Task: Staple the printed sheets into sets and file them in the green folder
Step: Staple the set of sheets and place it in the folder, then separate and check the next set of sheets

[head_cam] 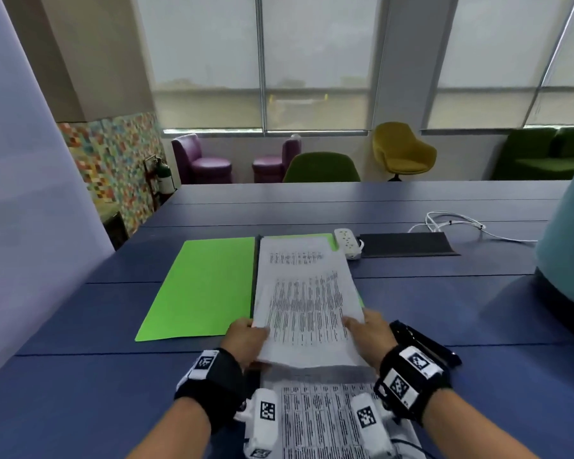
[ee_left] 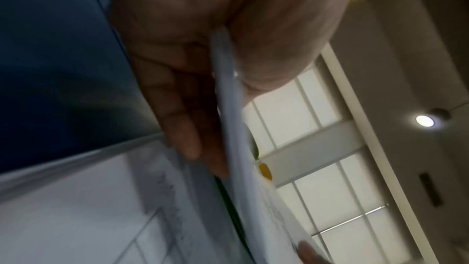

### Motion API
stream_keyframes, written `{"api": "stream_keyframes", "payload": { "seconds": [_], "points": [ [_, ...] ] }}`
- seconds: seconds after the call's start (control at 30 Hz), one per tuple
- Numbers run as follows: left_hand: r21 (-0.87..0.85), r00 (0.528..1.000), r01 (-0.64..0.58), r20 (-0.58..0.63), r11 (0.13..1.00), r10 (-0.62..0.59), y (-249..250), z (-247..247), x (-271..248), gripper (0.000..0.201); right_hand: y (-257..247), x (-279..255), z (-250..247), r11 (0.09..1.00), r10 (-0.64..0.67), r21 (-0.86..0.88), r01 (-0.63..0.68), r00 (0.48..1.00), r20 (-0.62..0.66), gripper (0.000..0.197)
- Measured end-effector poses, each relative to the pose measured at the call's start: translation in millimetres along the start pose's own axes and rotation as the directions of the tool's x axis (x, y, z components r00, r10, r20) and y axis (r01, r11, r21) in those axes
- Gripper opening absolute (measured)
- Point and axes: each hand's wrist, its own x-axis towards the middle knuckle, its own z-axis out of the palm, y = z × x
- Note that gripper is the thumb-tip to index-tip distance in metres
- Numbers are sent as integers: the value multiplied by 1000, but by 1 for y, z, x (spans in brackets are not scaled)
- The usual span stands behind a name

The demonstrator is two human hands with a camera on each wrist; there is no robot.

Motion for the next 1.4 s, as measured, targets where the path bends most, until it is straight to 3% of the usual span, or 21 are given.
{"api": "stream_keyframes", "payload": {
  "seconds": [0.1, 0.23, 0.33, 0.6, 0.67, 0.73, 0.77, 0.83, 1.03, 1.1, 1.17, 1.27, 1.33, 1.4],
  "points": [
    [81, 997, -52, -53, 995, 56, 0, 3, 11, 9, -14, 9, 2, 997, -38, -74, 37, 999, -7, 16],
    [65, 985, -134, -101, 989, 140, 21, 1, 24, 12, -54, 18, -3, 992, -127, 2, 127, 990, -68, 9],
    [94, 970, -202, -119, 975, 212, 38, 3, 34, 17, -87, 29, -8, 984, -138, 97, 147, 986, -97, 17],
    [-58, 963, -183, -212, 981, 166, 63, 4, 62, 13, -117, 59, -14, 986, -103, 116, 122, 982, -158, 9],
    [-115, 975, -146, -186, 983, 123, 67, 2, 63, 25, -111, 62, -16, 994, -95, 30, 103, 977, -193, 6],
    [-46, 985, -91, -151, 995, 83, 63, -2, 66, 58, -101, 61, -20, 989, -65, -141, 34, 972, -225, 12],
    [47, 985, -78, -148, 996, 85, 58, -6, 66, 71, -94, 59, -22, 975, -45, -220, -3, 976, -214, 15],
    [206, 978, -97, -159, 974, 132, 49, -14, 65, 74, -78, 57, -25, 949, -19, -312, -39, 984, -180, 16],
    [259, 980, -141, -100, 956, 172, 33, -20, 54, 27, -67, 42, -11, 926, -93, -375, 45, 989, -111, 8],
    [314, 983, -152, -49, 937, 176, 27, -14, 45, 18, -71, 30, 1, 929, -115, -356, 99, 993, -22, 16],
    [435, 987, -144, 6, 889, 158, 20, -8, 33, 23, -74, 15, 13, 927, -122, -340, 158, 985, 126, 24],
    [598, 989, -150, 80, 787, 127, 5, -1, 13, 21, -61, -10, 30, 919, 49, -380, 103, 927, 371, 27],
    [652, 984, -180, 105, 736, 147, -3, 3, 3, 20, -43, -22, 40, 863, 117, -497, 90, 921, 371, 21],
    [667, 981, -186, 85, 722, 174, -9, 3, -2, 21, -28, -28, 45, 807, 89, -582, 95, 956, 280, 21]
  ]
}}
